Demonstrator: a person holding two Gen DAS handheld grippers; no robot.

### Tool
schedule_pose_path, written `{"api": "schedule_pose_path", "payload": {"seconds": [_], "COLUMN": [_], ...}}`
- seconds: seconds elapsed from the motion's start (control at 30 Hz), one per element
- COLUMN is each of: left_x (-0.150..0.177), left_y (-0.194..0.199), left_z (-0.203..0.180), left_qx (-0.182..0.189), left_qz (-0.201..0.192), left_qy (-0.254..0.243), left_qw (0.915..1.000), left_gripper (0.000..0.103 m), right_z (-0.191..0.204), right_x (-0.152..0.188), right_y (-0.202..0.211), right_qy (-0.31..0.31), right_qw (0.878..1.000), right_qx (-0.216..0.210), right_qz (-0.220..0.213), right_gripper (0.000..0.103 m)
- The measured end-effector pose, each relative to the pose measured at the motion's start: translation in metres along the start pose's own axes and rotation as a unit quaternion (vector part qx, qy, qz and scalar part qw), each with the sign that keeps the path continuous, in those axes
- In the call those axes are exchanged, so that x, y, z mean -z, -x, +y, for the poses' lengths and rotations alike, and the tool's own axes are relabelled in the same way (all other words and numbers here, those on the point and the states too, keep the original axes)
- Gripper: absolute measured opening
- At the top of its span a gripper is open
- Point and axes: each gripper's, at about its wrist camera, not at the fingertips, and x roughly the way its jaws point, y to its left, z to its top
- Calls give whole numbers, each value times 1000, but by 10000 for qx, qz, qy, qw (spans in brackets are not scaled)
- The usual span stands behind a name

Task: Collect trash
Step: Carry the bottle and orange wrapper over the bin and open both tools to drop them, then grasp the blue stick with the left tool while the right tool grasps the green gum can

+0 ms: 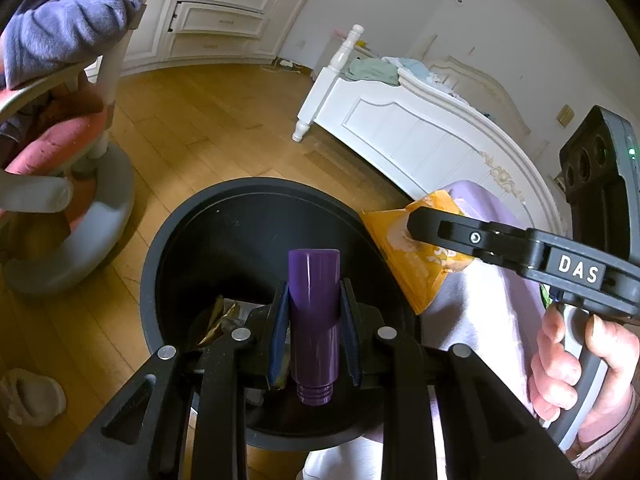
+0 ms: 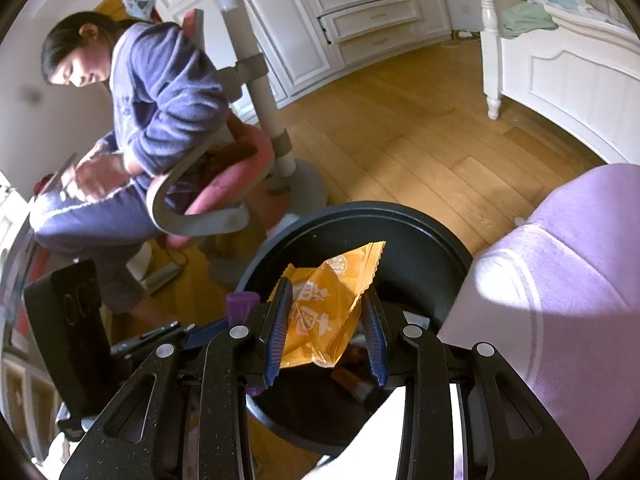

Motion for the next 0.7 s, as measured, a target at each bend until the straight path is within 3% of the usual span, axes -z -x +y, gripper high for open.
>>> {"api": "schedule_pose_path", "payload": {"seconds": [0.03,0.1,0.13,0.23,0.57,0.63,0.7], "left_x": [0,0,0,0,2,1,0], "left_y": [0,1,2,6,16,17,17], "left_z": [0,-2,-1,-3,-27,-39,-55], "left_qx": [-38,-84,-90,-175,-106,-60,-31], "left_qz": [-28,-28,-24,-87,-109,-95,-130], "left_qy": [-21,-62,-60,-65,-272,-394,-550], "left_qw": [10000,9999,9999,9998,9995,9992,9984], "left_gripper": [28,28,31,49,49,58,61], "right_z": [0,0,0,-6,-25,-32,-41], "right_x": [0,0,1,3,37,47,56], "right_y": [1,5,6,12,64,82,100], "right_qy": [-10,-58,-84,-200,-535,-560,-621], "right_qw": [10000,9999,9999,9996,9957,9947,9933], "right_qx": [-4,-8,-30,-98,-384,-368,-307], "right_qz": [2,-86,-116,-180,-653,-785,-927], "right_gripper": [41,58,59,60,60,60,60]}}
